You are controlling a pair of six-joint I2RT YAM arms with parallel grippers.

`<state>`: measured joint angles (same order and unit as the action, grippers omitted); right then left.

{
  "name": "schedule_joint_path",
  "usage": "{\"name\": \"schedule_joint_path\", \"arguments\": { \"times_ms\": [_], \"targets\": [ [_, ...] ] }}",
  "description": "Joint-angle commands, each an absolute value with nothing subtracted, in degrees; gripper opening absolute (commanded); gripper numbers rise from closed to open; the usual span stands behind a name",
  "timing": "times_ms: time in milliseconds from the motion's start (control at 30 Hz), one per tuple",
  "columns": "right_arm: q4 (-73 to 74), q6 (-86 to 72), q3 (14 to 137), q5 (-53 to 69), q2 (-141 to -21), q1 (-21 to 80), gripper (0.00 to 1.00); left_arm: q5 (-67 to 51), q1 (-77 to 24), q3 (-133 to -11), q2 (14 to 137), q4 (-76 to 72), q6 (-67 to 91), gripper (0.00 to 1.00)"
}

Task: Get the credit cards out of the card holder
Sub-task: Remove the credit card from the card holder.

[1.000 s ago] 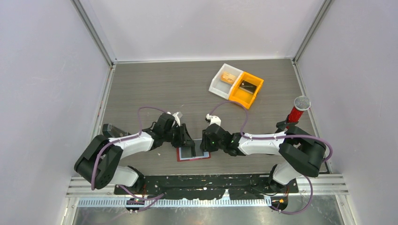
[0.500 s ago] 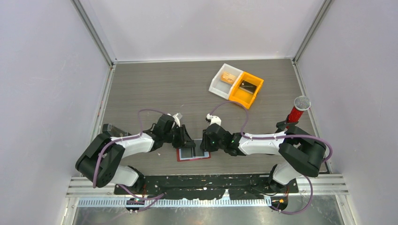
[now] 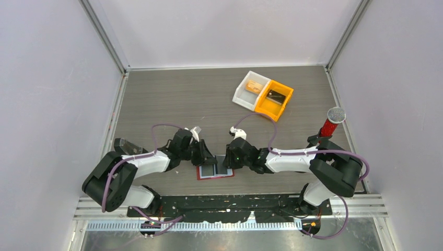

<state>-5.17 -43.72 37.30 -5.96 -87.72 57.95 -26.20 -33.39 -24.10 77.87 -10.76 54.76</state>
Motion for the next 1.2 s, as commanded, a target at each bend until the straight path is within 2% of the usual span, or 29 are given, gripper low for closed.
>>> {"name": "schedule_joint_path", "arguments": {
  "times_ms": [0,100,267,533,1167],
  "targets": [
    [-7.0,-44.5,36.5,-5.3,-88.9,57.9,0.24,-30.0,-33.7,-23.3,78.1,-18.3,57.1,0.19],
    [-7.0,-44.5,36.4,-5.2,-88.7,57.8,0.24,-30.3,-33.7,-22.8,78.4,-19.6,57.9,0.17],
    [-7.0,-44.4,36.3,-5.2,-88.7,57.5,0.24,-30.4,-33.7,-22.8,77.9,-19.8,58.3,0.00],
    [-6.6,-44.5,35.7,-5.4,-88.3,56.9,0.24,-29.4,-33.3,-23.9,76.7,-14.4,56.5,0.00],
    [-4.3,-42.1,36.5,-6.4,-86.7,56.3,0.24,-20.7,-32.2,-25.0,64.9,4.2,50.6,0.00]
  ]
}}
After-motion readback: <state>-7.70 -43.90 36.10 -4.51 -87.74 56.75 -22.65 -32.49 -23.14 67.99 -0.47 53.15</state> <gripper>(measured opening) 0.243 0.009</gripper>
